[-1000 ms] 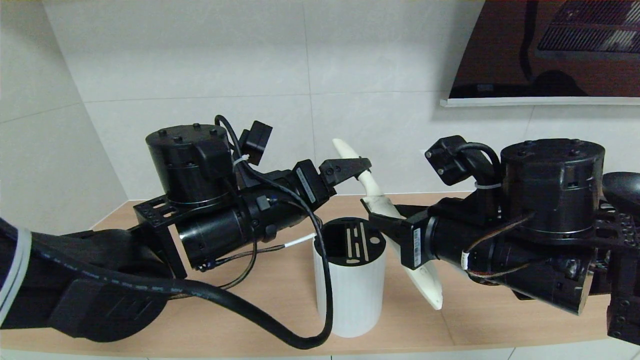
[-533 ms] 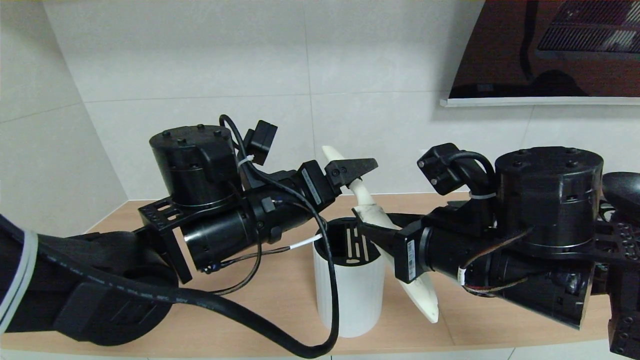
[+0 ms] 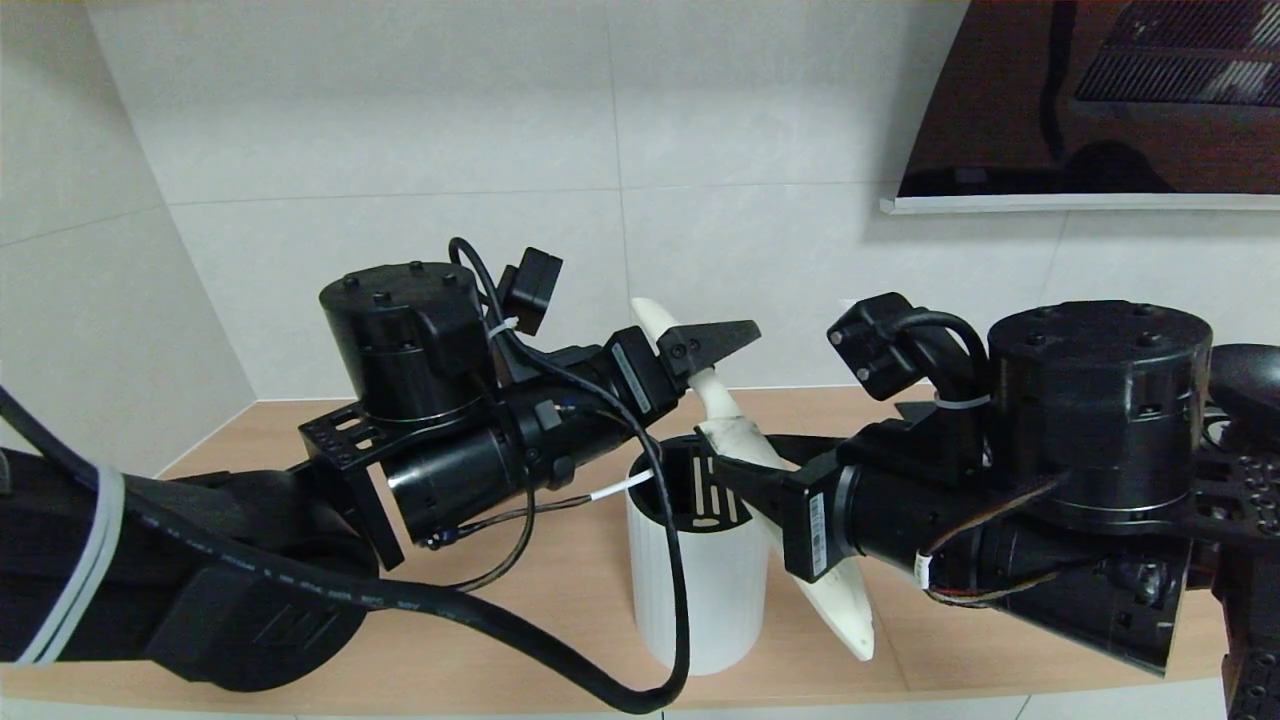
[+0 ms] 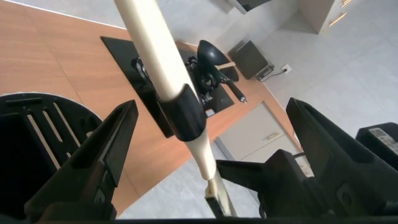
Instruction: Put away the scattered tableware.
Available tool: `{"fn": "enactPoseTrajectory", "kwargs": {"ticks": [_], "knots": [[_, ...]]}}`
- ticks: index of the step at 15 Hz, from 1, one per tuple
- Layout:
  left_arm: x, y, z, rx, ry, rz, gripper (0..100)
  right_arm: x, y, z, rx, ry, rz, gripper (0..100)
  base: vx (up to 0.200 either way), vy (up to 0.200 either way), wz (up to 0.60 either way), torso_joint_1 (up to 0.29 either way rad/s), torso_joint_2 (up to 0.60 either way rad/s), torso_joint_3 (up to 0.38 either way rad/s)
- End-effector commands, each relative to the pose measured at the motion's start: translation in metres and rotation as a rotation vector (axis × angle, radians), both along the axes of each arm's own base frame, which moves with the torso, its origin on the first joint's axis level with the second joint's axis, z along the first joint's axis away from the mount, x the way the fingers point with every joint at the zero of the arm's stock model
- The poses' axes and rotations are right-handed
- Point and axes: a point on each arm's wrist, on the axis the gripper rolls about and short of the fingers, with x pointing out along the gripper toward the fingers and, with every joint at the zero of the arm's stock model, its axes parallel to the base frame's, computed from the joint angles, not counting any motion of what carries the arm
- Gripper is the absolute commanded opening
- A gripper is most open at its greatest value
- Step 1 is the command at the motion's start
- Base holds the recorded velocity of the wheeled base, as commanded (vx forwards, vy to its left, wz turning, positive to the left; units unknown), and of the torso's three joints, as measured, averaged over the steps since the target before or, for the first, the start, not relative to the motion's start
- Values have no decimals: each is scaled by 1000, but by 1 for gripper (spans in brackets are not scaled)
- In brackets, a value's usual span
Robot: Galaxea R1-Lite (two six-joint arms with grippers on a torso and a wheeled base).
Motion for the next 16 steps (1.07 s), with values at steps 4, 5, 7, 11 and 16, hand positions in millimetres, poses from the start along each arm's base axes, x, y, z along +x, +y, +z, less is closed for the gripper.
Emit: {"fn": "enactPoseTrajectory", "kwargs": {"ticks": [4, 5, 7, 11, 16], "knots": [[1, -1, -2, 2, 3, 1, 0, -3, 1, -1, -3, 3, 10, 0, 0, 0, 0, 0, 0, 0], [1, -1, -2, 2, 3, -1, 0, -4, 2, -1, -2, 2, 15, 0, 0, 0, 0, 0, 0, 0], [2, -1, -3, 3, 7, 1, 0, -4, 2, -1, -3, 3, 16, 0, 0, 0, 0, 0, 0, 0], [2, -1, -3, 2, 8, -1, 0, -5, 0, 0, 1, 1, 13, 0, 0, 0, 0, 0, 0, 0], [2, -1, 1, -6, 0, -1, 0, -4, 0, 1, 11, -12, 1, 0, 0, 0, 0, 0, 0, 0]]}}
